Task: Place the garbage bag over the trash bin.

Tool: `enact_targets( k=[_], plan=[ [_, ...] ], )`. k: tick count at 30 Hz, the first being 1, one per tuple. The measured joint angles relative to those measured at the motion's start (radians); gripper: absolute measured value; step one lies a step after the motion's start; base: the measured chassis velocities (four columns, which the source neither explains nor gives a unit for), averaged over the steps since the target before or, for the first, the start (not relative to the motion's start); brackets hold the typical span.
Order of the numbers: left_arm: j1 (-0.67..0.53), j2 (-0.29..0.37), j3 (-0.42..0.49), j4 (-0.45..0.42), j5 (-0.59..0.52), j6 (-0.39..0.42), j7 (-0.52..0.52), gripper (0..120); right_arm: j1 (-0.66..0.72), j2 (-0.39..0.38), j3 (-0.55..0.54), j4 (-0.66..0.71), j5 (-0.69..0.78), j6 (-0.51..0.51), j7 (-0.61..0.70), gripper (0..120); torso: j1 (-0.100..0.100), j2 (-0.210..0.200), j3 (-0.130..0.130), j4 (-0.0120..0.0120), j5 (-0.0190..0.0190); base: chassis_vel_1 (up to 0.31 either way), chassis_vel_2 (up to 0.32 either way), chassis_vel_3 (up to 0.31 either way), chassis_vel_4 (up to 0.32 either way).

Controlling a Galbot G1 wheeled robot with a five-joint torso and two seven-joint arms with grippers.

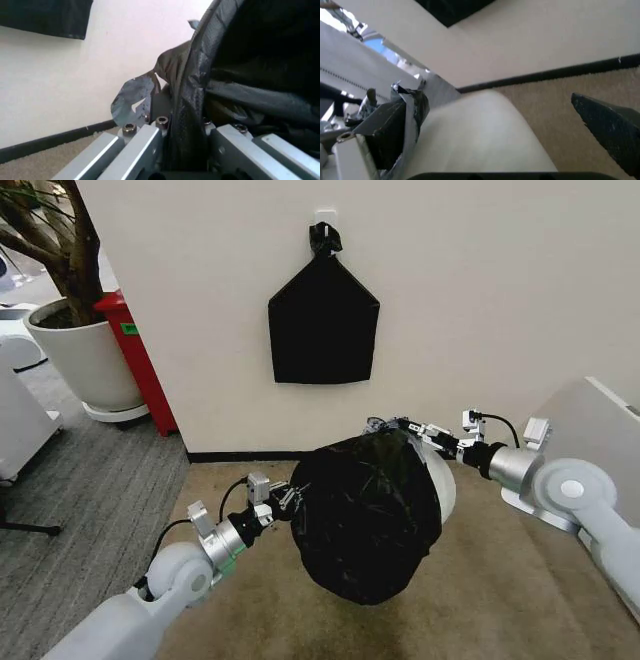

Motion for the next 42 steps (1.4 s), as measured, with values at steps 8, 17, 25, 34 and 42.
enact_targets(
  k=[8,17,25,34,42],
  plan=[
    [-0.020,-0.005,0.000,0.016,-0.026,0.002,0.011,0,-0.015,-0.034,0.006,-0.021,-0.026,0.010,-0.075,100,0.000,0.000,0.000,0.0000,0.0001,0.000,0.000,0.000,0.000],
    [-0.047,-0.013,0.001,0.088,-0.045,0.007,0.038,0,-0.028,-0.081,-0.005,-0.009,0.005,0.058,-0.133,100,0.000,0.000,0.000,0.0002,-0.0002,0.000,0.000,0.000,0.000],
    [-0.067,-0.021,0.000,0.138,-0.070,0.018,0.046,0,-0.043,-0.142,-0.028,-0.029,-0.054,0.064,-0.275,100,0.000,0.000,0.000,0.0002,0.0001,0.000,0.000,0.000,0.000],
    [-0.070,-0.035,0.008,0.136,-0.083,0.032,-0.094,0,-0.049,-0.076,0.025,0.103,-0.030,0.111,-0.004,100,0.000,0.000,0.000,0.0001,0.0002,0.000,0.000,0.000,0.000],
    [-0.081,-0.044,0.050,0.054,-0.143,0.078,-0.408,0,-0.039,0.033,-0.003,0.440,-0.163,0.122,0.376,100,0.000,0.000,0.000,0.0002,-0.0005,0.000,0.000,0.000,0.000]
  ],
)
